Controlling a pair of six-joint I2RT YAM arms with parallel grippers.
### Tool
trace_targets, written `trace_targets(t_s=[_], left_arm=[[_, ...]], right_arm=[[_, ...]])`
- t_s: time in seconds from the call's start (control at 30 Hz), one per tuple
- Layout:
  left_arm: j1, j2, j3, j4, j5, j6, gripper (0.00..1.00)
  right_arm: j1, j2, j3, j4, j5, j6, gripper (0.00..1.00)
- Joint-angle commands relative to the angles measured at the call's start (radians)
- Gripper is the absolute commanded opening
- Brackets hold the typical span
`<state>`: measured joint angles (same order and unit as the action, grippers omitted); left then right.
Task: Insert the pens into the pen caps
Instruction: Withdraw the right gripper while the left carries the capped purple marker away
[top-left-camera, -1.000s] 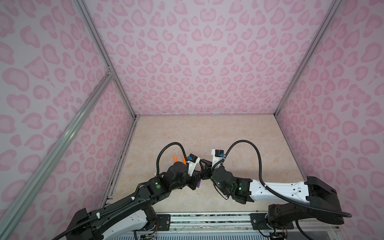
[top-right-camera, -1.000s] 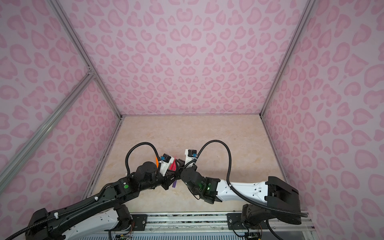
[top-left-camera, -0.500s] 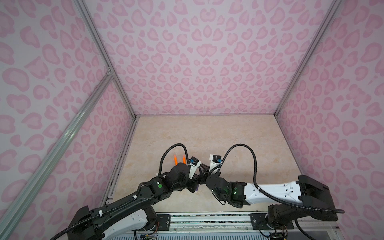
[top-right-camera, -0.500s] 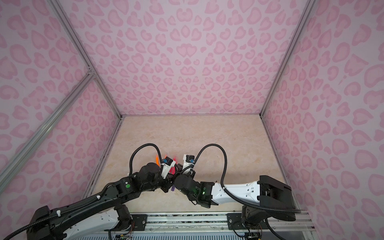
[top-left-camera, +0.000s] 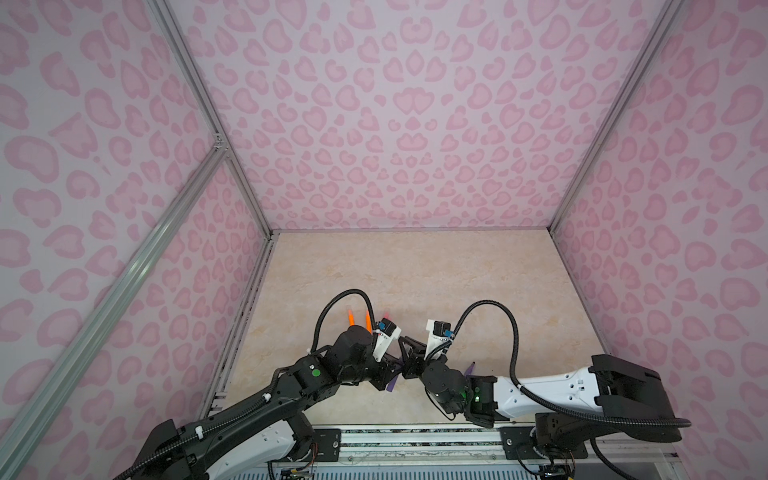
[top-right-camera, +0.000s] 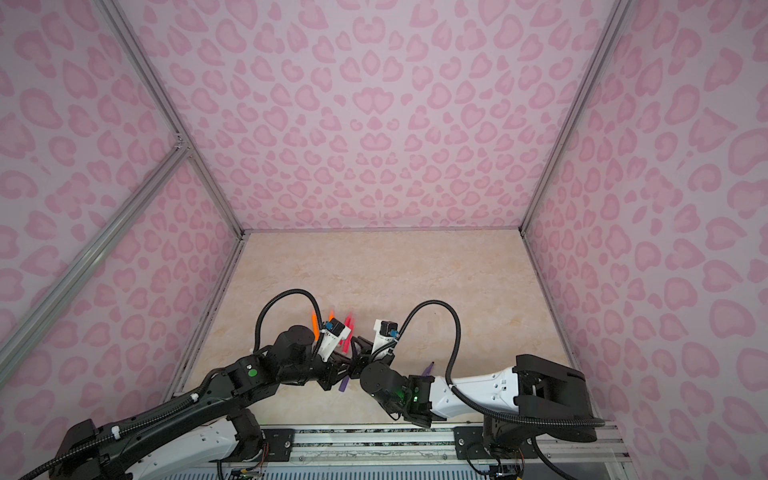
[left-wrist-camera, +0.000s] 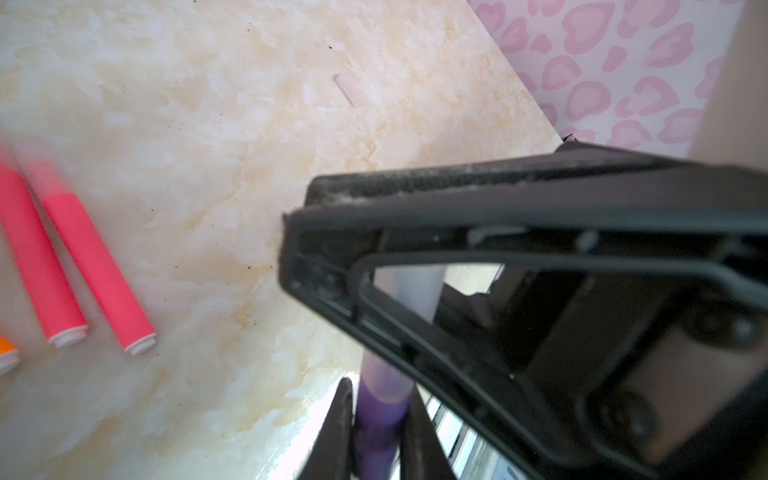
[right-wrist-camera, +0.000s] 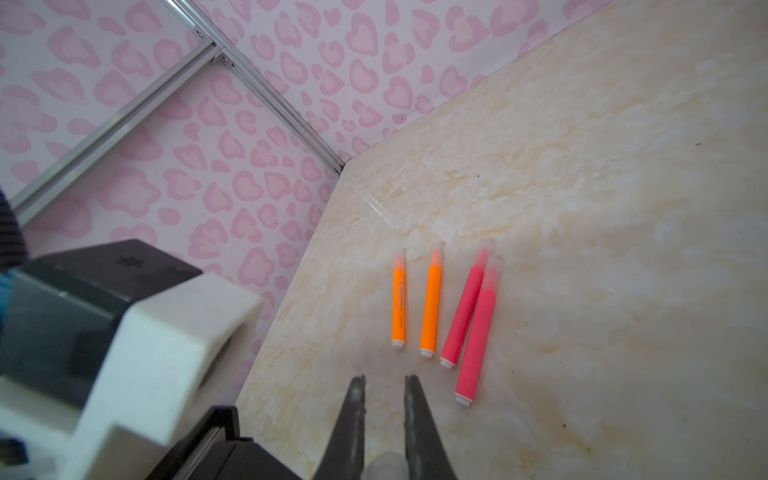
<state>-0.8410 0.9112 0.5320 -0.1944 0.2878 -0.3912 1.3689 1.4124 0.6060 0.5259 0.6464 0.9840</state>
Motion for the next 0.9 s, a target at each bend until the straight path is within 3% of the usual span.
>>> trace_targets(t_s=[0.0, 0.17, 0.3, 0.37, 0.4, 0.43, 0.63, 0.87], left_arm=[[0.037, -0.014, 0.003, 0.268, -0.407, -0.111, 0.04], [0.037, 0.000, 0.012, 0.264, -0.408, -0.097, 0.04], [0.037, 0.040, 0.040, 0.233, -0.428, -0.099, 0.04], [0.037, 0.067, 0.053, 0.219, -0.440, -0.106, 0.04], [0.037, 0.083, 0.063, 0.211, -0.446, -0.107, 0.04], [0.037, 0.101, 0.072, 0.199, -0.452, -0.111, 0.04], [0.037, 0.222, 0.129, 0.162, -0.450, -0.123, 0.04], [0.038, 0.419, 0.246, 0.057, -0.463, -0.131, 0.04]], right_arm=[[0.030, -0.007, -0.011, -0.186, -0.091, -0.015, 0.00], [0.027, -0.042, 0.013, -0.203, -0.023, -0.060, 0.01], [0.010, -0.103, 0.027, -0.249, 0.049, -0.088, 0.45], [-0.005, -0.133, 0.030, -0.291, 0.068, -0.075, 0.60], [-0.020, -0.150, 0.026, -0.319, 0.074, -0.060, 0.74], [-0.031, -0.169, 0.019, -0.346, 0.081, -0.044, 0.78], [-0.138, -0.333, -0.068, -0.420, 0.101, -0.030, 0.79], [-0.385, -0.605, -0.170, -0.451, 0.077, -0.192, 0.77]])
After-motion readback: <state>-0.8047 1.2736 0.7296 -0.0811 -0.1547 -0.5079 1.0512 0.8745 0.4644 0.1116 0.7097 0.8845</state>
